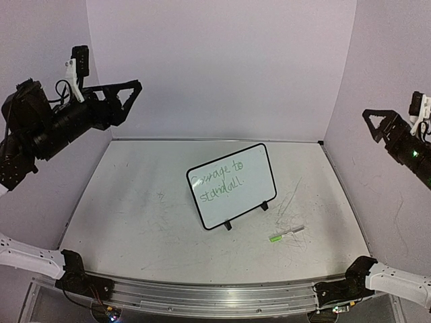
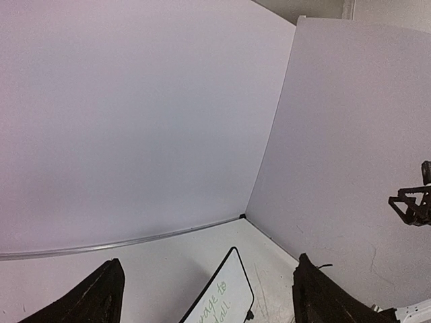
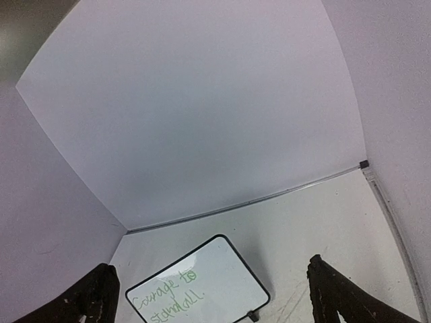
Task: Write a sentence on the whiteboard
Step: Reset both arms
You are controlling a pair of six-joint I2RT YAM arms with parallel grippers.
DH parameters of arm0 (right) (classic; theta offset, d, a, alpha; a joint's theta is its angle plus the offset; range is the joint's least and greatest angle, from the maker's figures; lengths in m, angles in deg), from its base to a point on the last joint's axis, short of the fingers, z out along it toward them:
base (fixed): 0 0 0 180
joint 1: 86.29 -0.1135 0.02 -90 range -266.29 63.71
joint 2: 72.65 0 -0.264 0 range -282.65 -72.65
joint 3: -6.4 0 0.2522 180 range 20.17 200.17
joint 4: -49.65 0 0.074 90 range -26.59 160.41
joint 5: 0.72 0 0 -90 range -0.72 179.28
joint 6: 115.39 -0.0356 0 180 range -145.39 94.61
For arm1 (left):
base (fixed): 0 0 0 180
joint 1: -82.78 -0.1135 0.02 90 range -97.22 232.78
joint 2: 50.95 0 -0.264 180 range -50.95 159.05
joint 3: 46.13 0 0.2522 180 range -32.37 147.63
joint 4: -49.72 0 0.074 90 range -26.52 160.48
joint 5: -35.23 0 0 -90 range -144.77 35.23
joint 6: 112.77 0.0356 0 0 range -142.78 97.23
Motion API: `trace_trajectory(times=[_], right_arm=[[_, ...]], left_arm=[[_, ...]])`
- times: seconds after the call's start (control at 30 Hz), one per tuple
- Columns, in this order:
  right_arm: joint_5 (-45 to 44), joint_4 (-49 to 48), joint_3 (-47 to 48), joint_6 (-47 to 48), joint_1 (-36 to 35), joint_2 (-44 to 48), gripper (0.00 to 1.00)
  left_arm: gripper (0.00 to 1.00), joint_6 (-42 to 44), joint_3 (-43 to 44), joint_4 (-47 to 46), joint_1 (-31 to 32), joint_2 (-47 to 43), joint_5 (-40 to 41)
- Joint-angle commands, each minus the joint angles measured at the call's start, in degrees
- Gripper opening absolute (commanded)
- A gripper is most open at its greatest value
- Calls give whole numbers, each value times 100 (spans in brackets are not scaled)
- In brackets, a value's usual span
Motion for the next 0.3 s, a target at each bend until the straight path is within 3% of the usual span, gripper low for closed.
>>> trace_trajectory(times=[0.0, 0.27], right_arm=[[-538, 220, 543, 689, 4, -116, 98], [-515, -400, 344, 847, 4, 227, 98]], left_arm=[[87, 195, 374, -139, -17, 7, 77], [87, 245, 411, -173, -19, 0, 169]])
